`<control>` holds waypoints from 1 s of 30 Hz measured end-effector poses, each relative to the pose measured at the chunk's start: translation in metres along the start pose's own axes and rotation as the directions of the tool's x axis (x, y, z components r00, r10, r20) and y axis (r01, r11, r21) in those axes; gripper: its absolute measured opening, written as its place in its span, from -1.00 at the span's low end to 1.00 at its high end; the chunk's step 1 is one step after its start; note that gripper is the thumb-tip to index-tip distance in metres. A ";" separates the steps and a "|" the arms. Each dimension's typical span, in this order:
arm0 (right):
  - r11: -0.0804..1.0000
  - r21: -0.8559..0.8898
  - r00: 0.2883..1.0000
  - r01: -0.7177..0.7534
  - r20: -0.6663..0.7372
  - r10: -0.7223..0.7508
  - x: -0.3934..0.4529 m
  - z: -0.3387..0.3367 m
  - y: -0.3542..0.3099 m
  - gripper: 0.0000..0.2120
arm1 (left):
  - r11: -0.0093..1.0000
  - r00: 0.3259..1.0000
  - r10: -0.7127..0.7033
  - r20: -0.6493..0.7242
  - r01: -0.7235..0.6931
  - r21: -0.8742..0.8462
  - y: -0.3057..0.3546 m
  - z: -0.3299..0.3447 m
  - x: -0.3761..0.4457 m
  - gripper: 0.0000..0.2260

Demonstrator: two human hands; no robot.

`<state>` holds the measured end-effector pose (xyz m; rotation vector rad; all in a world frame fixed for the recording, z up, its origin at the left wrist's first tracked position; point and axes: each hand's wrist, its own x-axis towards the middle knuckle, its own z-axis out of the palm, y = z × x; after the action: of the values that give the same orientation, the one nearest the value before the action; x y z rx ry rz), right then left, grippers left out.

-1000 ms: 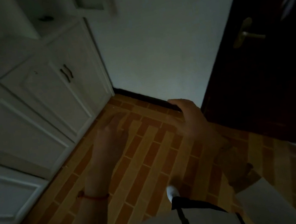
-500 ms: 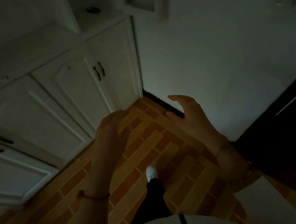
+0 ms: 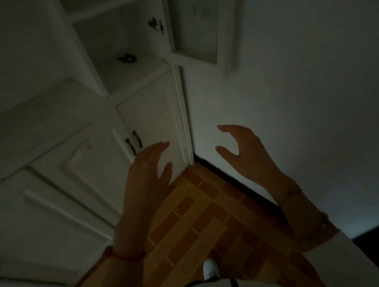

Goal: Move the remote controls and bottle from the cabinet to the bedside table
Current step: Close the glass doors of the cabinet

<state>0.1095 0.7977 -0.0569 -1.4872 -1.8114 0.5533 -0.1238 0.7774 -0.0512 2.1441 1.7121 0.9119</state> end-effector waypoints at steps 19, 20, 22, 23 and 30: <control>0.990 -0.083 0.954 0.114 -0.267 -0.132 0.238 -0.061 0.039 -0.56 | 0.971 0.970 0.222 -0.104 -0.229 -0.065 0.022 0.032 0.288 -0.60; 0.987 -0.088 0.940 0.136 -0.304 -0.156 0.251 -0.071 0.038 -0.56 | 0.965 0.963 0.240 -0.120 -0.250 -0.075 0.029 0.033 0.305 -0.60; 0.979 -0.094 0.906 0.179 -0.373 -0.201 0.280 -0.093 0.036 -0.57 | 0.954 0.949 0.272 -0.157 -0.287 -0.083 0.045 0.033 0.339 -0.60; 0.974 -0.104 0.885 0.201 -0.408 -0.226 0.294 -0.105 0.033 -0.57 | 0.947 0.939 0.291 -0.184 -0.310 -0.080 0.054 0.032 0.355 -0.60; 0.935 -0.160 0.764 0.318 -0.541 -0.352 0.391 -0.172 0.014 -0.52 | 0.902 0.867 0.380 -0.322 -0.424 -0.076 0.109 0.029 0.452 -0.56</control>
<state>0.2167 1.1585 0.1453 -1.1511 -1.5598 -0.1234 0.0308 1.1790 0.1279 2.4058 1.2685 1.4948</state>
